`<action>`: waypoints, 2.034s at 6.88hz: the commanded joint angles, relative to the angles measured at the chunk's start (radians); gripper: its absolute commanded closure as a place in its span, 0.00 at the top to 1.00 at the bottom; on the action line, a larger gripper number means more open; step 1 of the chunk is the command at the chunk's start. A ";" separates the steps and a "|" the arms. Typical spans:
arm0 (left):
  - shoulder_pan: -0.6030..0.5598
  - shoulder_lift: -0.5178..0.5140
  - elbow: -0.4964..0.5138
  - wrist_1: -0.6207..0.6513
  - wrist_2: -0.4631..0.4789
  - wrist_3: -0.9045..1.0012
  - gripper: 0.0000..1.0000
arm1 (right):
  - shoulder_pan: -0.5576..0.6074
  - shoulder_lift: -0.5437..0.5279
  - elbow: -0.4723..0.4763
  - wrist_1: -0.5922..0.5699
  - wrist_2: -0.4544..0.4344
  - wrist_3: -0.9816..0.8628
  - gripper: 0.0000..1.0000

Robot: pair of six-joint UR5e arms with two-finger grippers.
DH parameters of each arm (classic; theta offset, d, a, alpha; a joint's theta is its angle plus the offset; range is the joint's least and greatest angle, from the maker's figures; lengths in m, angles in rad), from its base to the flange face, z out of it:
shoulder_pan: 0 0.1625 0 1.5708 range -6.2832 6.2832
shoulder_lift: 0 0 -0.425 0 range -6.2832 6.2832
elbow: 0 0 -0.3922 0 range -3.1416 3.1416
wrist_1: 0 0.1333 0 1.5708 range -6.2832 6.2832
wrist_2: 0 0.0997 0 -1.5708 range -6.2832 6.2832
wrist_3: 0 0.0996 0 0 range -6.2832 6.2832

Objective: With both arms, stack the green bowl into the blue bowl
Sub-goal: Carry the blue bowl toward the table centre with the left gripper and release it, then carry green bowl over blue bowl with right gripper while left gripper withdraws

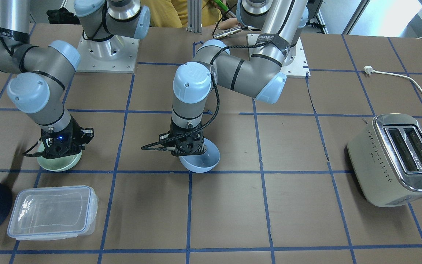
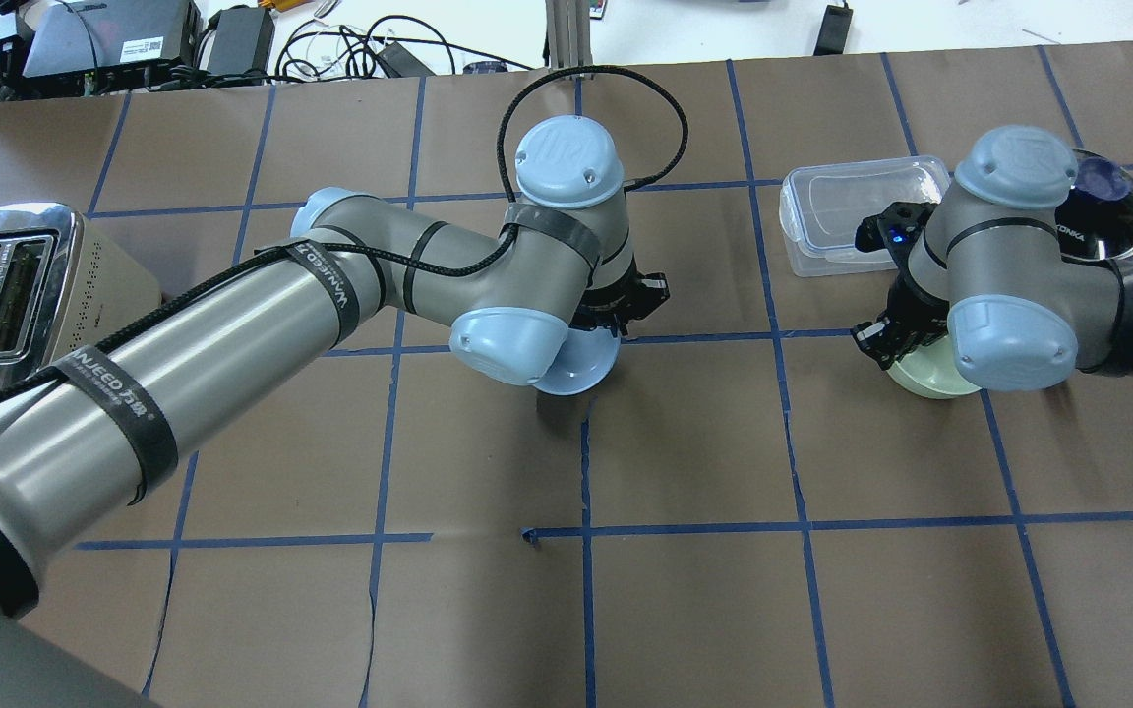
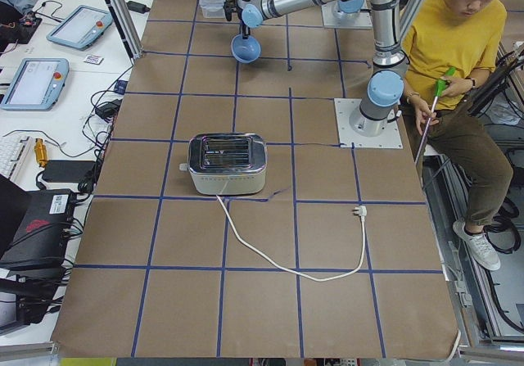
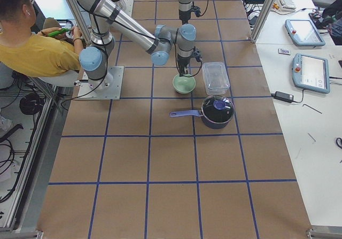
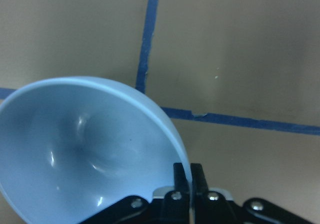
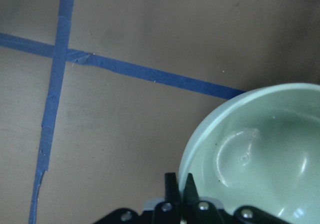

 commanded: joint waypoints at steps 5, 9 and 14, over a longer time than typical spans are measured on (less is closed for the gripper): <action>0.010 0.035 0.089 -0.017 0.005 0.046 0.73 | 0.029 -0.051 -0.297 0.300 0.018 0.154 0.00; 0.195 0.298 0.126 -0.538 0.099 0.514 0.85 | 0.188 -0.010 -0.368 0.297 0.012 0.392 0.00; 0.381 0.497 0.030 -0.470 0.163 0.576 0.96 | 0.456 0.136 -0.484 0.305 0.012 0.818 0.00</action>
